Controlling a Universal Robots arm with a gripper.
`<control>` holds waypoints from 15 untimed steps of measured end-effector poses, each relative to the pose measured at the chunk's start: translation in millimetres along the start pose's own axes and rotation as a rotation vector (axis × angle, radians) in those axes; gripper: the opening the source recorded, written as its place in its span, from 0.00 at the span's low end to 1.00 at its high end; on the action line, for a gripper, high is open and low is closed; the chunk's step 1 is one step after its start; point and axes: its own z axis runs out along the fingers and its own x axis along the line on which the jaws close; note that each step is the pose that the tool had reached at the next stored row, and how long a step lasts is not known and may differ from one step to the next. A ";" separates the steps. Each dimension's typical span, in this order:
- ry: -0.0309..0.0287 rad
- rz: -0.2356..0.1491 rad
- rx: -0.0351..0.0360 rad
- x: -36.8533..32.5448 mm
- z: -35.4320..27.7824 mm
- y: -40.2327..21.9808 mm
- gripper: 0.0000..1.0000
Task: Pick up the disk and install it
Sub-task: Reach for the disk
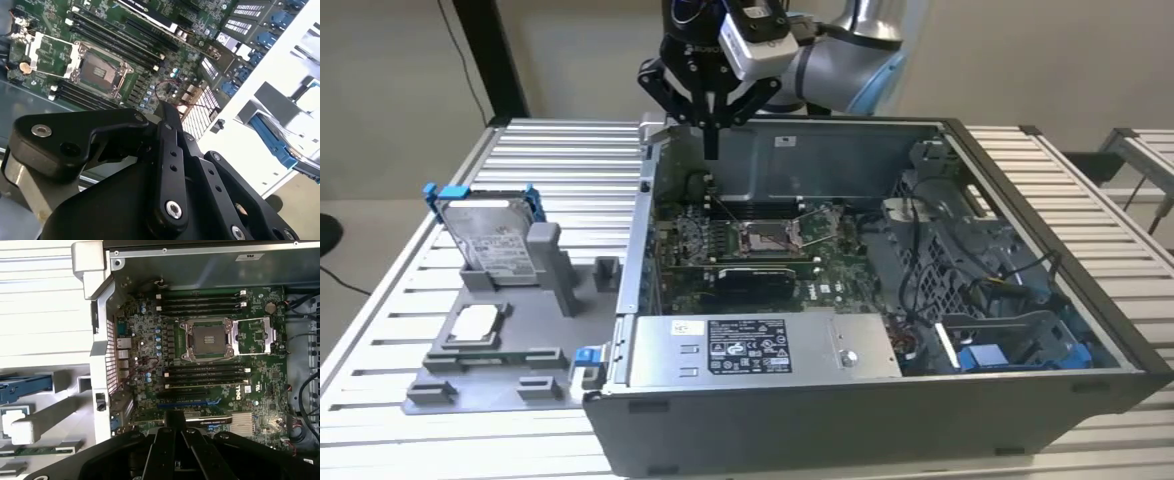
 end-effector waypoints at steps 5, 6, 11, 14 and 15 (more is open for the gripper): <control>0.0000 0.000 0.0000 4.7 0.0 -0.3 0.00; 0.0001 0.000 0.0001 5.6 -0.1 -0.4 0.00; 0.0001 0.000 0.0001 11.0 -0.2 -0.8 0.00; 0.0002 0.000 0.0002 13.6 -0.3 -0.9 0.00; 0.0002 0.000 0.0001 14.6 -0.3 -1.0 0.00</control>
